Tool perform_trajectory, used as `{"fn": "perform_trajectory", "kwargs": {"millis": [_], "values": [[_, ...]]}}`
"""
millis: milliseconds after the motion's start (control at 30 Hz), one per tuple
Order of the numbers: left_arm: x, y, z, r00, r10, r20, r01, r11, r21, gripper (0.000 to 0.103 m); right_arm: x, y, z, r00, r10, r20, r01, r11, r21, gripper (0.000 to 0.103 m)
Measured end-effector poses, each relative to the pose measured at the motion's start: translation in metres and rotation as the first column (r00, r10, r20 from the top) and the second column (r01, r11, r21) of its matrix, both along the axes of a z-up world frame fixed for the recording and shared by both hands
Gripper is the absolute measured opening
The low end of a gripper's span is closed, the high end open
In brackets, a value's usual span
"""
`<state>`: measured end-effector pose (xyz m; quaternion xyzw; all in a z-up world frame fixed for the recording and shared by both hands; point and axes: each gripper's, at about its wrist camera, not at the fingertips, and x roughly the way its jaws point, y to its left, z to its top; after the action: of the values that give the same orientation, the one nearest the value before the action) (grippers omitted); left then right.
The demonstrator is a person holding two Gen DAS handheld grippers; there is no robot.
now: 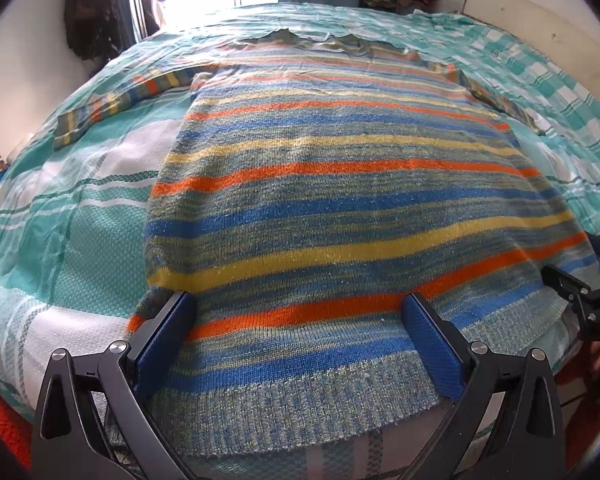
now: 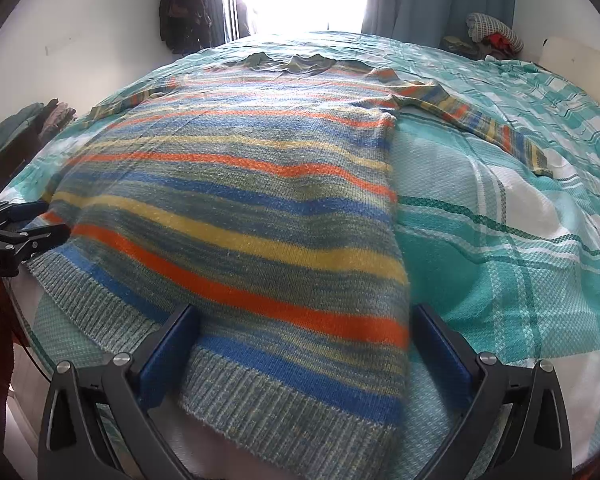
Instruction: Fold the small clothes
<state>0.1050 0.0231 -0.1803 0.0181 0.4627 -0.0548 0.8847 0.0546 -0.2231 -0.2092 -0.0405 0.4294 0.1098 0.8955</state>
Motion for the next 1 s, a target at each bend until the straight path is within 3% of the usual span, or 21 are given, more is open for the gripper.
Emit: {"fn": "perform_trajectory", "kwargs": {"millis": [1000], "values": [[-0.0053, -0.0017, 0.0006, 1.0, 0.008, 0.003, -0.009, 1.0, 0.018, 0.102, -0.0077, -0.0024, 0.0011, 1.0, -0.005, 0.02, 0.005, 1.0, 0.001, 0.103]]}}
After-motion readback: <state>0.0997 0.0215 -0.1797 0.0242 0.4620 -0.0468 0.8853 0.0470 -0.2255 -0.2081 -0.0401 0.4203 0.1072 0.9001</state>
